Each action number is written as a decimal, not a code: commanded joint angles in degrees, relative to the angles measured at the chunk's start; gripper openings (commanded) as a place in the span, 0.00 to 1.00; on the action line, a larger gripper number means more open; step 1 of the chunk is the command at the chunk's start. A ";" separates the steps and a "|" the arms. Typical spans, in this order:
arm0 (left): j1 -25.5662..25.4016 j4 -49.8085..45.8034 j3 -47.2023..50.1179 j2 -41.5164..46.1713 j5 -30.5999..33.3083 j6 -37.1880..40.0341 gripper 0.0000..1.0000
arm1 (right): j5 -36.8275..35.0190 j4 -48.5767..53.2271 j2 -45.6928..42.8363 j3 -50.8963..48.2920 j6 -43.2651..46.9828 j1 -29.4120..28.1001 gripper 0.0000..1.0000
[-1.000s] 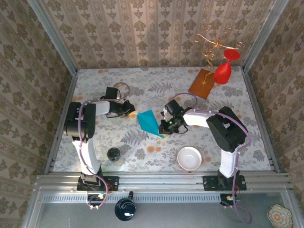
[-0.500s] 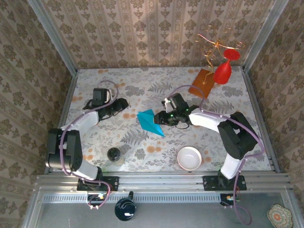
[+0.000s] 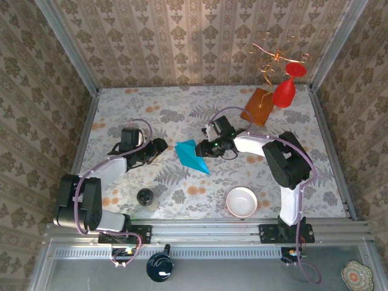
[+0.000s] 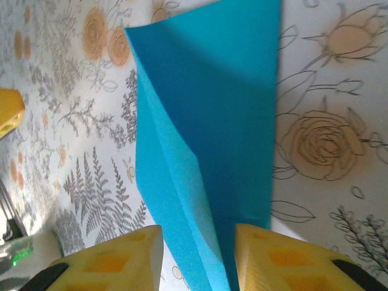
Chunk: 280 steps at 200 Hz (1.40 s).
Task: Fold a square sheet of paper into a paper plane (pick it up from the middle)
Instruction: Fourth fold the wing at the center of the table, then turn over the paper at the center of the table.
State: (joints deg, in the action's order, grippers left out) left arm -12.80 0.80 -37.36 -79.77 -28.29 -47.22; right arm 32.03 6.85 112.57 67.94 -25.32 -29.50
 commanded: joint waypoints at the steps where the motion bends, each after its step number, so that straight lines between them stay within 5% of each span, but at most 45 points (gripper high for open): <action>1: -0.39 2.95 0.54 -0.20 -2.13 -1.78 0.66 | 3.78 0.69 1.94 2.38 2.70 0.47 0.35; 70: -0.81 5.76 -0.03 -0.74 -5.51 -1.78 0.67 | 6.20 -3.17 0.59 2.42 3.11 1.27 0.06; 173: -8.36 22.45 -4.79 -0.18 -13.33 -7.46 0.70 | 10.35 -30.92 -12.06 -6.64 -25.08 2.95 0.07; 280: -11.19 35.15 -5.62 -3.16 -16.48 -9.13 0.47 | 13.00 -46.54 -14.39 -10.78 -40.10 3.66 0.08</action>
State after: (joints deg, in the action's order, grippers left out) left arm -23.77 32.69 -43.00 -83.94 -43.55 -56.42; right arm 42.94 -34.74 100.20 58.17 -61.84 -26.35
